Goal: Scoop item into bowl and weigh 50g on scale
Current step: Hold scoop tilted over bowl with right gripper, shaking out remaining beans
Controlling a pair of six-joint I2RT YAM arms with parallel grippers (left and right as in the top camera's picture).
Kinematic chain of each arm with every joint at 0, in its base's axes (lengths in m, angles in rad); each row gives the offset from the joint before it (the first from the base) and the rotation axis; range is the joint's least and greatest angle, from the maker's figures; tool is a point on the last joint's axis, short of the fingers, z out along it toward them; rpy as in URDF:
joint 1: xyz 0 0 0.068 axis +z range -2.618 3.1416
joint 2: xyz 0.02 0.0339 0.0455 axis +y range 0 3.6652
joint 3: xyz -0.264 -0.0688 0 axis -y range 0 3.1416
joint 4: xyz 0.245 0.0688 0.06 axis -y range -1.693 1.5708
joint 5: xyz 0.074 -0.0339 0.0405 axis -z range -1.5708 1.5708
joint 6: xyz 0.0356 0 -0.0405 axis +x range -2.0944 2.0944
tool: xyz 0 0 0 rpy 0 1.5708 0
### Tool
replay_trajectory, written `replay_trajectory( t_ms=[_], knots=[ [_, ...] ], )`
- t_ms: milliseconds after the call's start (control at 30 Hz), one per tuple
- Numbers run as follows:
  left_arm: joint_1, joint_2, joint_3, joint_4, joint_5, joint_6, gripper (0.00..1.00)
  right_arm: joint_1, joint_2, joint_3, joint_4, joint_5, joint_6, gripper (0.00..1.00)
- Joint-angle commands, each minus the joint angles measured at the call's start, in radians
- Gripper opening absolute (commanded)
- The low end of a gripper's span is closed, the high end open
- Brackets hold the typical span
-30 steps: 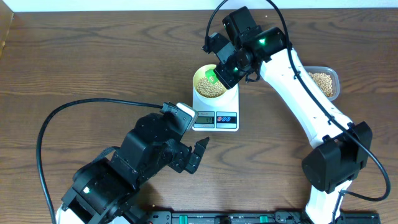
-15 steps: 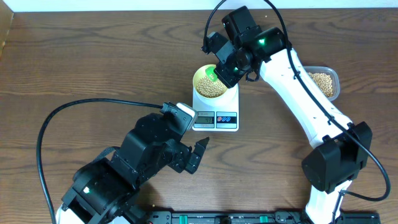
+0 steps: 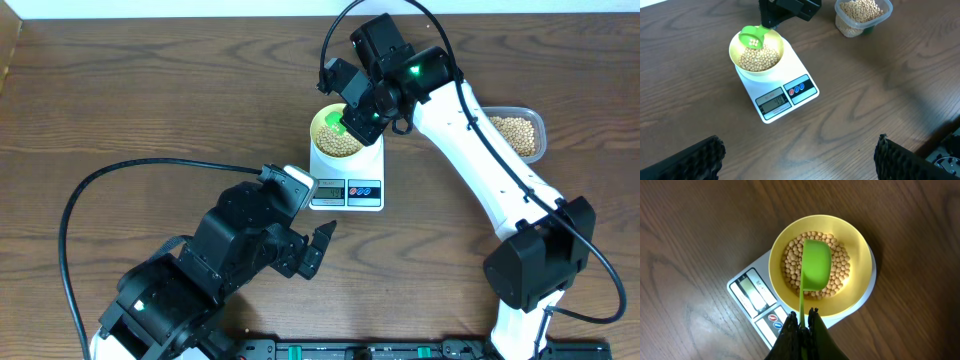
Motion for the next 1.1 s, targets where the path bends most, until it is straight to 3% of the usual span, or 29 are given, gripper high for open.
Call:
replay_trajectory(
  t_ms=[0, 600, 1067],
  knots=[
    [0.003, -0.001, 0.007, 0.0, -0.002, -0.002, 0.98, 0.005, -0.032, -0.002, 0.0, 0.0, -0.027, 0.01],
    [0.003, -0.001, 0.007, 0.001, -0.002, -0.002, 0.98, 0.006, -0.032, -0.002, -0.004, 0.023, -0.05, 0.01],
    [0.003, -0.001, 0.007, 0.0, -0.002, -0.002, 0.98, -0.066, -0.031, -0.055, 0.028, -0.193, 0.253, 0.01]
  ],
)
